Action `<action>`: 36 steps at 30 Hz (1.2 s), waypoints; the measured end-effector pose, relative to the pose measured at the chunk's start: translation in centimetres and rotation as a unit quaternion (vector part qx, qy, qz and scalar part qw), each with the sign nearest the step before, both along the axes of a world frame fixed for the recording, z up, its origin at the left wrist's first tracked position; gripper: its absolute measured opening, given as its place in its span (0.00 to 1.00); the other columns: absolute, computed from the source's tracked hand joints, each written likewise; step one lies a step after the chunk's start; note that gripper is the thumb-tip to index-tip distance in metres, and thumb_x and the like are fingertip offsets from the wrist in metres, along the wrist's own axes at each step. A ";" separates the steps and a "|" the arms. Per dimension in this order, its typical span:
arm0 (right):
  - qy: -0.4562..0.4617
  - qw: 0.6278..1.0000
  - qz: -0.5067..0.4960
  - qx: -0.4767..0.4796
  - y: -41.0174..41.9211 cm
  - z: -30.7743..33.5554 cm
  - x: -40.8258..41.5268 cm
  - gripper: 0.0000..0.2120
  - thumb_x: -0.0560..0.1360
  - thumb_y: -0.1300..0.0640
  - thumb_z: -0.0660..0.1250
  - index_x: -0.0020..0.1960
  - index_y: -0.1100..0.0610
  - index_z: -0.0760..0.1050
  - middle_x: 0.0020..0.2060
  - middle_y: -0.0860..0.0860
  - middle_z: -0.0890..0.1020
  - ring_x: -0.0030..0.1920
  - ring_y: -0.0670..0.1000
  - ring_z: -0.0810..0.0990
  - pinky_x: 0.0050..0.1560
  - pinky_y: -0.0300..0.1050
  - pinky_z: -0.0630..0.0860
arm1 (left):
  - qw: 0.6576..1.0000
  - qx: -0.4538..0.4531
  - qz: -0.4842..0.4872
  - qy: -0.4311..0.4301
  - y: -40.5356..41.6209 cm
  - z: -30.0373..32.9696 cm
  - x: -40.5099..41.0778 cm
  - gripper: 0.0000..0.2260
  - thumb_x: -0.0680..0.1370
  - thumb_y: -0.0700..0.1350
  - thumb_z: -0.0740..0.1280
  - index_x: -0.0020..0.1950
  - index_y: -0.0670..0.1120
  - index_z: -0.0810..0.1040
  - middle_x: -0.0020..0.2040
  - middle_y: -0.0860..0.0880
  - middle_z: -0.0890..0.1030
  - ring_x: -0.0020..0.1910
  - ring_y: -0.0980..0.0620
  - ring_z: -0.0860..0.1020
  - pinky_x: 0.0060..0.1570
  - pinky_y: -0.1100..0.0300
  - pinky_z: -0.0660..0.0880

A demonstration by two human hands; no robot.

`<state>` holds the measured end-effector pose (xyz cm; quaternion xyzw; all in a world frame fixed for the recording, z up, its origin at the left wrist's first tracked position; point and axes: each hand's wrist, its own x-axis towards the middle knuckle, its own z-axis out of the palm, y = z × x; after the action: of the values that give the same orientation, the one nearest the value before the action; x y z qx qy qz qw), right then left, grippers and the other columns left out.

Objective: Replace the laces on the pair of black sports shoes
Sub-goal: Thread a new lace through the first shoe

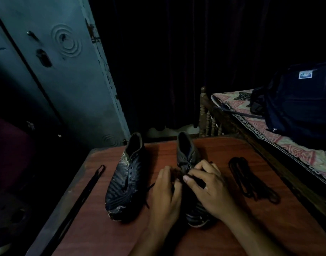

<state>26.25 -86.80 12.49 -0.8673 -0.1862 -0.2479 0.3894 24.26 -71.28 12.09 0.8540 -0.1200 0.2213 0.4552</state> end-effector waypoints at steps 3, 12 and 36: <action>0.017 1.000 0.011 0.014 0.2 0.2 -0.3 0.19 0.78 0.40 0.61 0.47 0.52 0.82 0.43 0.43 0.72 0.48 0.46 0.72 0.52 0.38 0.67 | 1.000 0.010 -0.003 0.002 0.3 -0.3 0.3 0.10 0.80 0.52 0.60 0.56 0.50 0.76 0.51 0.54 0.78 0.51 0.53 0.80 0.49 0.46 0.79; 0.005 0.998 0.012 -0.060 0.1 -0.3 -2.4 0.19 0.82 0.41 0.58 0.47 0.50 0.84 0.43 0.44 0.71 0.51 0.45 0.69 0.52 0.38 0.70 | 0.999 -0.028 0.007 0.019 0.4 -1.1 0.7 0.12 0.78 0.58 0.60 0.48 0.54 0.79 0.48 0.60 0.76 0.47 0.58 0.80 0.49 0.46 0.80; 0.168 0.966 -0.049 0.193 0.5 0.1 -1.7 0.09 0.77 0.49 0.72 0.38 0.50 0.82 0.41 0.47 0.80 0.47 0.45 0.81 0.54 0.48 0.77 | 0.986 0.049 -0.154 0.047 0.2 -0.1 -0.1 0.08 0.73 0.55 0.66 0.40 0.53 0.72 0.43 0.56 0.75 0.54 0.55 0.75 0.61 0.62 0.69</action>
<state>24.56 -86.30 12.61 -0.8132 -0.0243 -0.1485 0.5622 24.14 -71.08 12.04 0.8559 -0.2394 0.1024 0.4468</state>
